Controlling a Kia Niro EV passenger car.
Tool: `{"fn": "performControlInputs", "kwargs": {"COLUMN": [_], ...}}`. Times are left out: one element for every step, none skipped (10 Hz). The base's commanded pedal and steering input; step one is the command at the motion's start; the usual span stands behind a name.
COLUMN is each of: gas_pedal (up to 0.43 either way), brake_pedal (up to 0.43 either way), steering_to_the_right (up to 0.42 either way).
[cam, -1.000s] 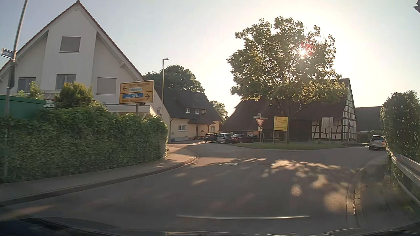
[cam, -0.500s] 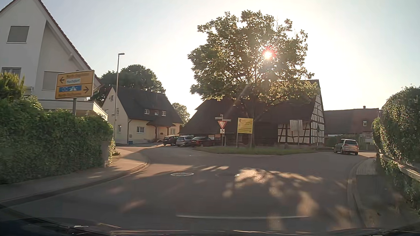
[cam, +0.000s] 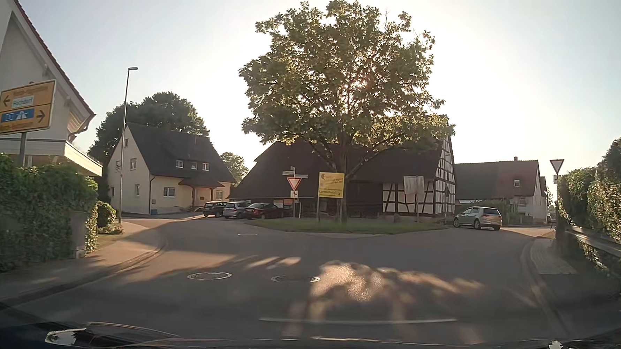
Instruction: Follow the waypoints while adhering to traffic rules and regulations
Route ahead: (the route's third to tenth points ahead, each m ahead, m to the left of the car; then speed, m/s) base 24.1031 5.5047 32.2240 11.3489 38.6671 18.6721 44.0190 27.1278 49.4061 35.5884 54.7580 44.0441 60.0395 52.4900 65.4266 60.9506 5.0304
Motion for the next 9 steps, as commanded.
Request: {"fn": "performControlInputs", "kwargs": {"gas_pedal": [0.067,0.067,0.067,0.067,0.067,0.067,0.067,0.067,0.067], "brake_pedal": [0.000,0.000,0.000,0.000,0.000,0.000,0.000,0.000,0.000], "steering_to_the_right": [0.045,0.019,-0.003,-0.018,-0.031,-0.044,-0.059,-0.073,-0.090]}}
